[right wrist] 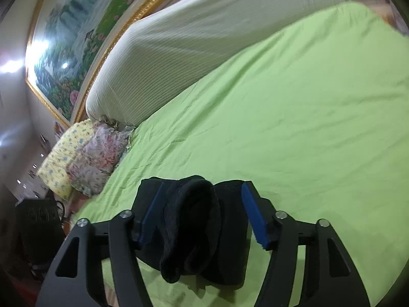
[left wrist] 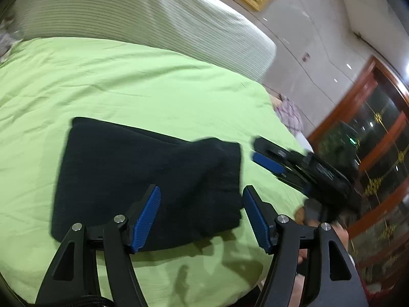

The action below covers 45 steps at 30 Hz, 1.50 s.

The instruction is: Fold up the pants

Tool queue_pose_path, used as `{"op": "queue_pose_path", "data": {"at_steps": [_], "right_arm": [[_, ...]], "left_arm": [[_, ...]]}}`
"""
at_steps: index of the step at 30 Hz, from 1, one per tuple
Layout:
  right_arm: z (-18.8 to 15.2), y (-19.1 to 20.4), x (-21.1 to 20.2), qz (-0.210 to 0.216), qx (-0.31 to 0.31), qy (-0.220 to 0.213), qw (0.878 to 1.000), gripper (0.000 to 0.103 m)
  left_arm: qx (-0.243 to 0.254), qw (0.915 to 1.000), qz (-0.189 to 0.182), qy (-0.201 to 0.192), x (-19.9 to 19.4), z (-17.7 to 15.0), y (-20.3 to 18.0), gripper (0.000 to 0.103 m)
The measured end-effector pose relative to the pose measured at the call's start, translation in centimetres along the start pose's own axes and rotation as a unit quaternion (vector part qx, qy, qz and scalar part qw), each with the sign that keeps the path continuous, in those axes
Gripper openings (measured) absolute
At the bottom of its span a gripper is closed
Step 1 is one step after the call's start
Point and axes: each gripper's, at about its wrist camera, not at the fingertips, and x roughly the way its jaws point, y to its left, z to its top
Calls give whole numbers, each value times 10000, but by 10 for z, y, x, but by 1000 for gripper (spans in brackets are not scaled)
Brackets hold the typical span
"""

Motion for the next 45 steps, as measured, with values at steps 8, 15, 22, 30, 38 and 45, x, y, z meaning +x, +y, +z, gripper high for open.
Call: {"op": "queue_pose_path", "data": {"at_steps": [8, 15, 22, 30, 38, 45], "right_arm": [[-18, 35, -3, -670, -697, -116, 9952, 86], [-28, 39, 15, -1032, -703, 89, 9921, 89], [-32, 30, 22, -1174, -557, 199, 9913, 89], [-40, 18, 35, -2095, -971, 410, 9721, 89], [-39, -6, 29, -2189, -794, 485, 9713, 91], [-37, -11, 21, -1572, -356, 528, 9855, 91]], "left_arm": [[-670, 9964, 476, -194, -13, 5, 49, 70], [-713, 9903, 1151, -302, -12, 3, 72, 76], [-983, 9877, 1198, -207, -8, 2, 95, 78], [-1099, 9867, 1200, -61, -3, -1, 102, 80], [-950, 9869, 1287, 196, 11, 1, 107, 80], [-892, 9864, 1315, 429, 30, 6, 118, 81]]}}
